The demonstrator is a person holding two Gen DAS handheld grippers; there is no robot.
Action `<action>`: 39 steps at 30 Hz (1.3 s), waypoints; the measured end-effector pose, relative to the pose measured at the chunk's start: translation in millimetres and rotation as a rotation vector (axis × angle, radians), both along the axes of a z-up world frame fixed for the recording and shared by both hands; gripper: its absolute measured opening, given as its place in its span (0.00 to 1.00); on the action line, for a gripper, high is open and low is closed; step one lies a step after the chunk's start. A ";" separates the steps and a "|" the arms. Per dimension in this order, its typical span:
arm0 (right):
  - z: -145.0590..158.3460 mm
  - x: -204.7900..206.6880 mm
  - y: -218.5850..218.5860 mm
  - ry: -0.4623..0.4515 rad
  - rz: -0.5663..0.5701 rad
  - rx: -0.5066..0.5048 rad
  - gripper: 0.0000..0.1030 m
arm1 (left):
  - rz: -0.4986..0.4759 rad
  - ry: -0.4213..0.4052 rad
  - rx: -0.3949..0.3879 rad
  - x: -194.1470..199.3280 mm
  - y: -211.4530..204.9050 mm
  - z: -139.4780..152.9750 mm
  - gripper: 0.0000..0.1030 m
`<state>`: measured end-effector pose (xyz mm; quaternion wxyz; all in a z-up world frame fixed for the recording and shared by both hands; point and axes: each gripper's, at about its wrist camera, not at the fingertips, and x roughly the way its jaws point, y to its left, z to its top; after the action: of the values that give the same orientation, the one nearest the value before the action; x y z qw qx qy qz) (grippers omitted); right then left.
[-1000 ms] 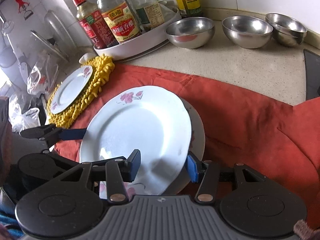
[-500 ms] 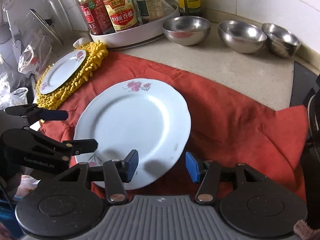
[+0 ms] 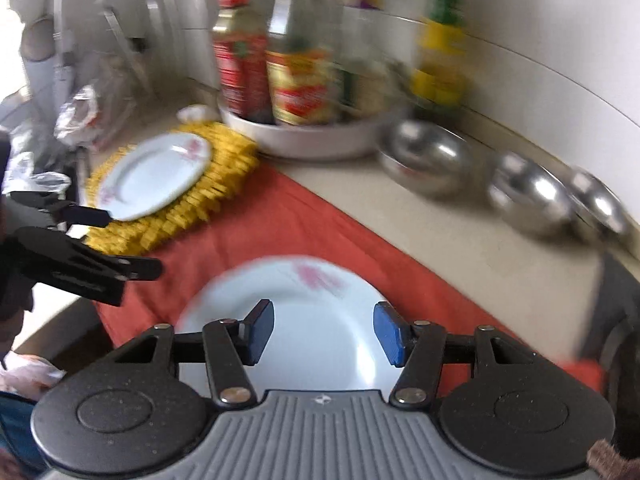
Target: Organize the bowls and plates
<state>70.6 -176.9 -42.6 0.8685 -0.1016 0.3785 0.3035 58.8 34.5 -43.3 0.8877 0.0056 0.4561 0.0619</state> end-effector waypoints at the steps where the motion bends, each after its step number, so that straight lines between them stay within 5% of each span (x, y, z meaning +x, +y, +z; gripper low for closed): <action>1: 0.3 4.0 12.0 0.002 0.026 0.010 0.50 | 0.018 0.000 0.007 2.0 8.2 0.8 1.00; 13: 2.8 44.0 142.7 0.023 0.184 0.018 0.50 | 0.145 0.018 0.034 19.1 84.5 -2.5 1.00; 39: -25.0 90.3 216.3 0.153 0.179 0.020 0.52 | 0.105 0.061 -0.027 48.0 134.9 -22.9 1.00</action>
<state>160.8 39.3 -67.6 0.8074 -0.1029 0.4300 0.3906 106.8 169.3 -66.2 0.8688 -0.0285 0.4837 0.1018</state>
